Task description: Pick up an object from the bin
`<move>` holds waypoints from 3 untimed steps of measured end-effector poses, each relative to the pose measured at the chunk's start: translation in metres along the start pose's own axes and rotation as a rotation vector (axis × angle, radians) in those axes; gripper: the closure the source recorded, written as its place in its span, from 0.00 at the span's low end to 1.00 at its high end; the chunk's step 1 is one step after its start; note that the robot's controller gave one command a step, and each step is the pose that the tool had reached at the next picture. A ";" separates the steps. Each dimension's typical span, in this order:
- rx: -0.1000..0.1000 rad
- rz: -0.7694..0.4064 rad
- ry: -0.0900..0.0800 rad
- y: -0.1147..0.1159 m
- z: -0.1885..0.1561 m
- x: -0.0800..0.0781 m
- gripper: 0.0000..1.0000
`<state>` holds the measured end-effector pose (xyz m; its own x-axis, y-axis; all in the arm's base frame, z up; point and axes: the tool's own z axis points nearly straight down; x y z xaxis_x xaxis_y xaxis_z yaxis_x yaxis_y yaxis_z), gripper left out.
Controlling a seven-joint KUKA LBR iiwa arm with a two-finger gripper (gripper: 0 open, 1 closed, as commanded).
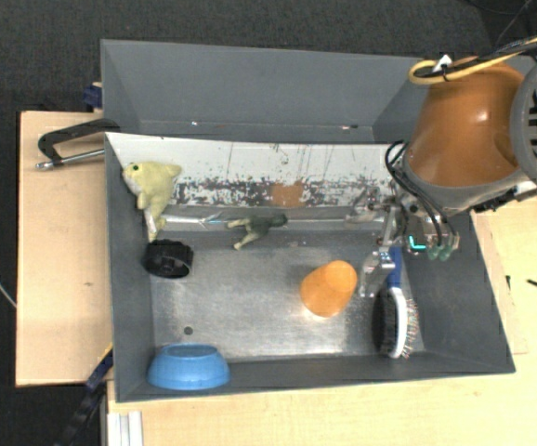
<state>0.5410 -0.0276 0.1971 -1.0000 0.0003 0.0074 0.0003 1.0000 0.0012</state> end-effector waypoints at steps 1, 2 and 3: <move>0.000 0.177 -0.015 -0.003 0.079 -0.017 0.00; 0.001 0.182 -0.016 -0.002 0.082 -0.019 0.00; -0.001 0.178 0.005 0.000 0.083 -0.016 1.00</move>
Offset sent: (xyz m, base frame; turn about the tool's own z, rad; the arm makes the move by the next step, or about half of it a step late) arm 0.0196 -0.0035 -0.1271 0.2354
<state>0.5563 -0.0280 0.1142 -0.9840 0.1776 0.0125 0.1776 0.9841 0.0002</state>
